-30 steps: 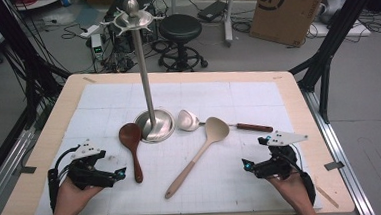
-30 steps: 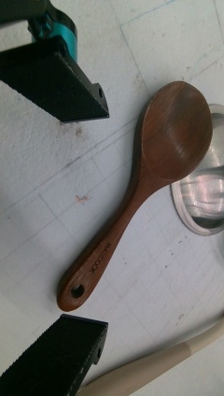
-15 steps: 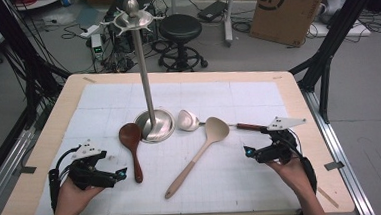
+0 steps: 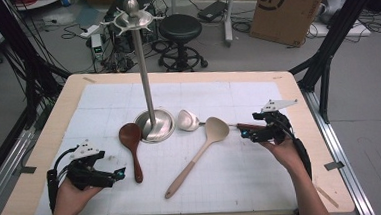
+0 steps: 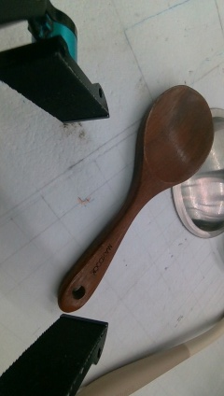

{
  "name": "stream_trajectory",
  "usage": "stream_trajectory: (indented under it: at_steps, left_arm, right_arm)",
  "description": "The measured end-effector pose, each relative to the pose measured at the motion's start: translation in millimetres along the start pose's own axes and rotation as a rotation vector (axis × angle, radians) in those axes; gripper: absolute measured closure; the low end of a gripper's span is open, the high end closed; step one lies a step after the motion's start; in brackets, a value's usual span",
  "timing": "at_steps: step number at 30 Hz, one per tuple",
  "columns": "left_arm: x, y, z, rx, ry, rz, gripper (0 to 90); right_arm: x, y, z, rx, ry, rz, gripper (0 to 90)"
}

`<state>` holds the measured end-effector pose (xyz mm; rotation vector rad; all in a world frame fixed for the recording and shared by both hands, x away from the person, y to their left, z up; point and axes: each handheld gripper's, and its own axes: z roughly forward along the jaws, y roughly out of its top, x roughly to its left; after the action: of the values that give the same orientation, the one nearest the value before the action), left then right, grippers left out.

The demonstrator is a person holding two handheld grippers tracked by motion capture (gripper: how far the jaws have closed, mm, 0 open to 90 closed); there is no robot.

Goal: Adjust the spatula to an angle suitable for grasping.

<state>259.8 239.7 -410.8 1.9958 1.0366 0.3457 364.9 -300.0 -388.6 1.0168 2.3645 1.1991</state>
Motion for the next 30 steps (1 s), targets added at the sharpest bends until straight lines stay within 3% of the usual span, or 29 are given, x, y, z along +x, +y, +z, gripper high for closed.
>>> stream_trajectory:
  at_steps: [5, 11, 15, 23, 30]
  left_arm:
    - [2.2, -0.4, -1.5, -0.006, 0.000, -0.007, 1.6]
    - [3.2, -0.3, -0.9, -0.004, -0.001, -0.008, 1.6]
    - [4.2, -0.5, -0.7, -0.005, -0.002, -0.012, 1.6]
    - [4.1, -0.1, -0.5, -0.003, -0.003, -0.006, 1.6]
    - [4.1, -0.4, -1.4, -0.010, -0.002, -0.014, 1.6]
  right_arm:
    - [-8.4, 1.0, 10.6, 0.003, -0.035, -0.001, 20.6]
    - [-20.7, -6.8, 28.8, 0.052, -0.053, 0.035, 31.4]
    - [-24.7, -10.7, 38.1, 0.091, -0.074, 0.017, 38.2]
    - [-30.6, -17.0, 44.5, 0.135, -0.071, 0.039, 46.0]
    - [-30.9, -20.3, 50.2, 0.185, -0.065, 0.019, 47.1]
